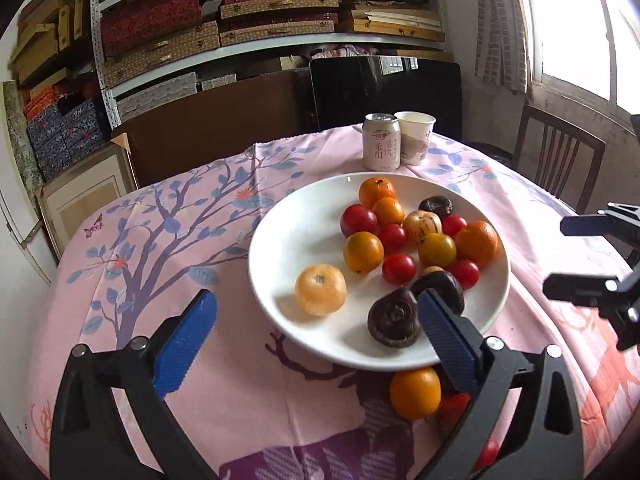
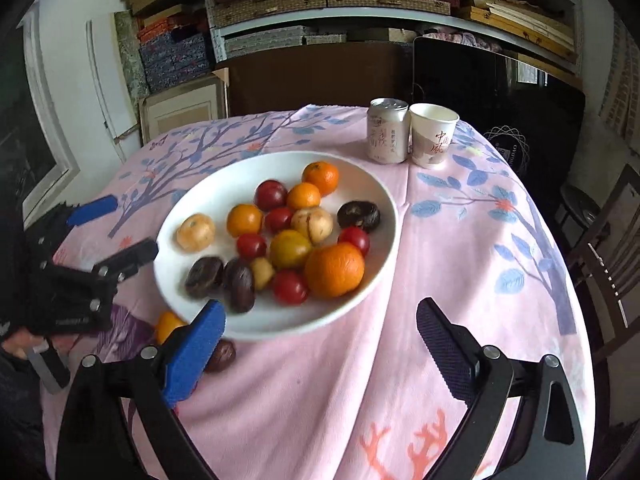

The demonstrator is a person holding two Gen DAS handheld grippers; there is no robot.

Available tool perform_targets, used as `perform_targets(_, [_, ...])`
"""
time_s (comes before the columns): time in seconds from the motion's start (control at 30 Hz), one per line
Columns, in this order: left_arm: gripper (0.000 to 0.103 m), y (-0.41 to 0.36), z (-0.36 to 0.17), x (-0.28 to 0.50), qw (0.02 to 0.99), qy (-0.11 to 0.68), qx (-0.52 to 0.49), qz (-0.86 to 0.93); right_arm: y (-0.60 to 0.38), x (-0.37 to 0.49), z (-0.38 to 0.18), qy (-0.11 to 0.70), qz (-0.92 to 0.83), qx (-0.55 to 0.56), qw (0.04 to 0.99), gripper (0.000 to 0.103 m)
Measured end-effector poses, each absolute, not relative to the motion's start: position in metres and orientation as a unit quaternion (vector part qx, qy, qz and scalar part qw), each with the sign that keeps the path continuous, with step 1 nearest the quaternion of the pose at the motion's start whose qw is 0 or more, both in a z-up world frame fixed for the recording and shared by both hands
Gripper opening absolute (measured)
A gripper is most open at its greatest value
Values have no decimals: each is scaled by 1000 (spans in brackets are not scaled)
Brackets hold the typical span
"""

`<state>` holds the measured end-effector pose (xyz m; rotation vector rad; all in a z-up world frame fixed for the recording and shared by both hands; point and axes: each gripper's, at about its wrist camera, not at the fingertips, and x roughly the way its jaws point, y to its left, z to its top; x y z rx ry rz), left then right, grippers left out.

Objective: Organize fruits
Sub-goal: 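Carry the red tomatoes onto the plate and open both tools, then grasp a large red tomato with the left tool while the right tool grasps a small one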

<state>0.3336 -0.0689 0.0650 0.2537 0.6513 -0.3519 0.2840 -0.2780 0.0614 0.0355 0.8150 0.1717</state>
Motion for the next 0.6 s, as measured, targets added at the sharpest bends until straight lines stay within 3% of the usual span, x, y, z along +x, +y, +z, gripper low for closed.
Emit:
perform_targets(0.27, [98,-55,44,295,909,364,121,-165,-209,216,38,409,137,-25,902,97])
perform_targets(0.6, [99,-78,19,272,899,376,174,-144,-170,208,14,412,125,-91,898,97])
